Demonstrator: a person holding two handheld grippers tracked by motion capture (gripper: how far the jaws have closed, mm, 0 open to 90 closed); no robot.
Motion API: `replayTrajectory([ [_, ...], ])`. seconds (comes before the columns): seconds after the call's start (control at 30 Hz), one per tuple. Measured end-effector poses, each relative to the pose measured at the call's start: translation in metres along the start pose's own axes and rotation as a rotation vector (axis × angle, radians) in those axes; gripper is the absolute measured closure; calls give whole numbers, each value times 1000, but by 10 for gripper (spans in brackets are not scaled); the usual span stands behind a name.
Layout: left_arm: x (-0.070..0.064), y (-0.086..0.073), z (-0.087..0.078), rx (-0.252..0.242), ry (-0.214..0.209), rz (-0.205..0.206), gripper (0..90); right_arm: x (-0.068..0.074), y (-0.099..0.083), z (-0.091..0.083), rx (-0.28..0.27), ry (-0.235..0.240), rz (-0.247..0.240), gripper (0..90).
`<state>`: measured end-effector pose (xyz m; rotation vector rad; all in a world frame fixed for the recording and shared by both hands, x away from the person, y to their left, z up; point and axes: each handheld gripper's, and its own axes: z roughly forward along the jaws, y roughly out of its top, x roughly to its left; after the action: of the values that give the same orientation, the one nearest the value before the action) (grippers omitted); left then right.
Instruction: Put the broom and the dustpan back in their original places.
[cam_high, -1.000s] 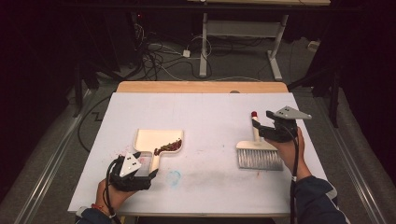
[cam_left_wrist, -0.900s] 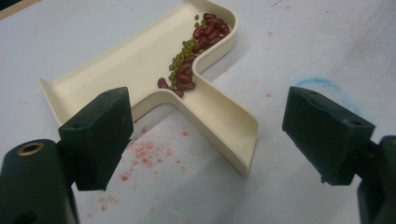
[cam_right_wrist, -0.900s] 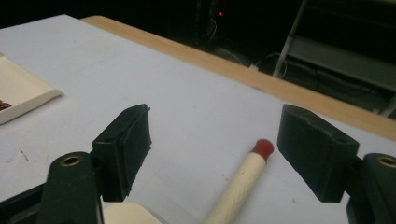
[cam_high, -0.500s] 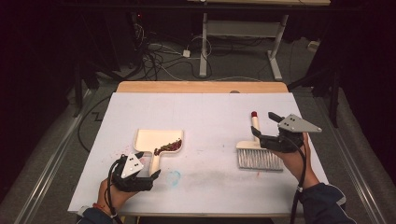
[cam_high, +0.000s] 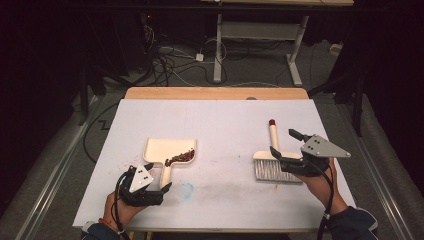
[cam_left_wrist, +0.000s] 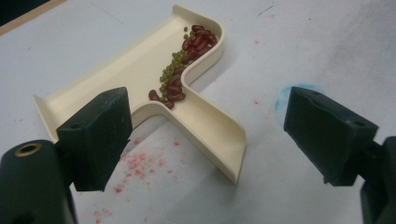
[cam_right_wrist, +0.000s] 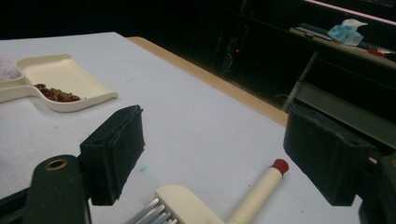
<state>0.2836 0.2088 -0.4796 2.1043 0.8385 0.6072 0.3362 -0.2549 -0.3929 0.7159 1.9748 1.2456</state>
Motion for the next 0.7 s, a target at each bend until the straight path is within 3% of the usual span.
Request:
replayTrajectory([
  [0.7, 0, 1, 3, 3, -4, 1, 149, 11, -38, -22, 17, -23, -75, 188],
])
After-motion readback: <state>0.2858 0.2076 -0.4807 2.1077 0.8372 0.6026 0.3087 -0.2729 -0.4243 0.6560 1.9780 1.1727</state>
